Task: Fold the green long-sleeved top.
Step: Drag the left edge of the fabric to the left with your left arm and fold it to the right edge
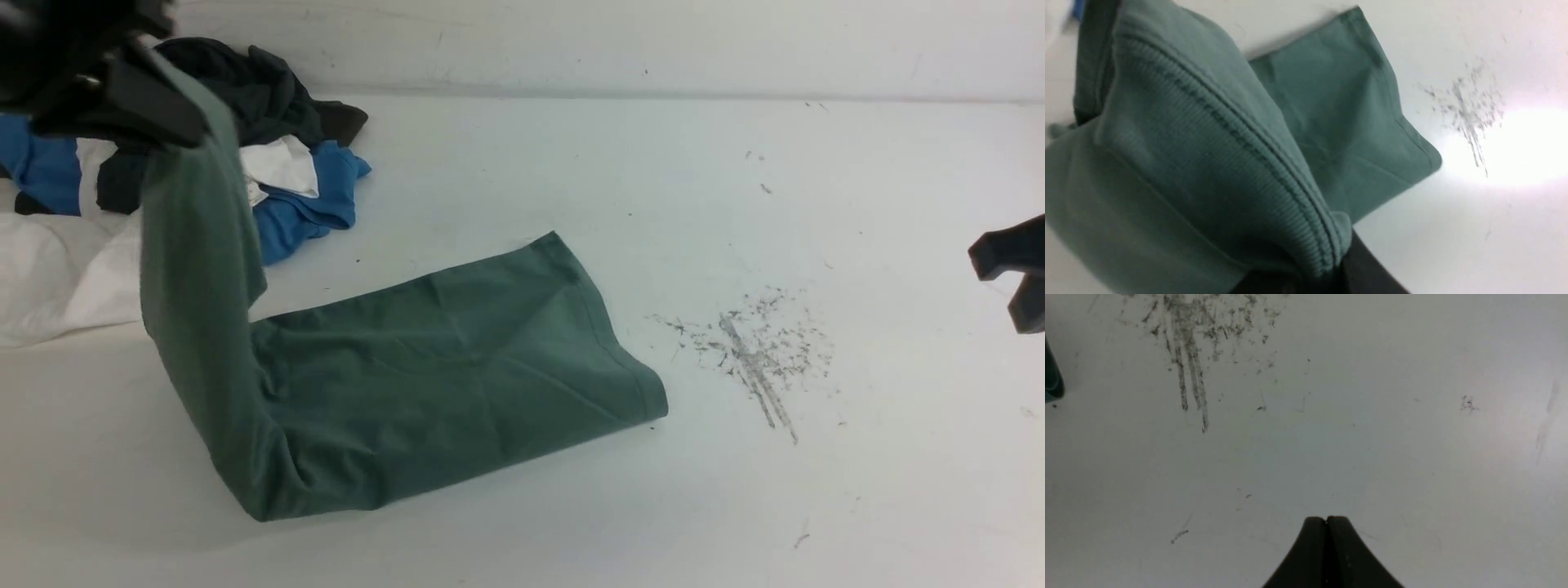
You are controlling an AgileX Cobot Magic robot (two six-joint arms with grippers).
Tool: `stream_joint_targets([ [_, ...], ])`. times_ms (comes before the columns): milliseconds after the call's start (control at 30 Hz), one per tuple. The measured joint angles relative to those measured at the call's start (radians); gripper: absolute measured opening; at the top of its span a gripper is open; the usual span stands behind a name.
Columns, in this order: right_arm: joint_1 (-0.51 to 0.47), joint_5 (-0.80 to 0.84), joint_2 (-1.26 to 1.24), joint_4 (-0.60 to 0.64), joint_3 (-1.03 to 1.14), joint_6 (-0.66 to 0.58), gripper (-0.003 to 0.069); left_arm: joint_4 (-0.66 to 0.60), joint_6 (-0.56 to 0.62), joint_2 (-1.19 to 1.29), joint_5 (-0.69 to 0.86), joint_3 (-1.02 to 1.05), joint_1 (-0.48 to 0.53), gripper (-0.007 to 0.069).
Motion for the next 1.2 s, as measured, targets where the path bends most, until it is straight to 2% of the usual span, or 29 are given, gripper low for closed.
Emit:
stream_joint_targets([
  [267, 0.000, 0.000, 0.000, 0.011, 0.000, 0.000, -0.0014, -0.010, -0.012, 0.294, -0.081, -0.145, -0.277, 0.0047],
  [500, 0.000, 0.000, 0.000, 0.015, 0.000, 0.001, -0.0014, -0.014, -0.012, 0.514, -0.167, -0.276, -0.392, 0.0047],
  [633, 0.000, 0.000, 0.000, 0.016, 0.000, 0.004, -0.0014, -0.014, -0.012, 0.593, -0.215, -0.291, -0.424, 0.0055],
  [700, 0.000, 0.000, 0.000, 0.021, 0.000, 0.004, -0.0014, -0.014, -0.012, 0.624, -0.221, -0.291, -0.434, 0.0084],
  [933, 0.000, 0.000, 0.000, 0.054, 0.000, -0.007, -0.0015, -0.025, -0.012, 0.636, -0.225, -0.310, -0.437, 0.0328],
  [1033, 0.000, 0.000, 0.000, 0.077, 0.000, -0.019, -0.0015, -0.025, -0.010, 0.610, -0.181, -0.346, -0.411, 0.0403],
  [1200, 0.001, 0.000, 0.000, 0.191, 0.000, -0.059, -0.0015, -0.011, -0.008, 0.506, -0.064, -0.459, -0.313, 0.0406],
])
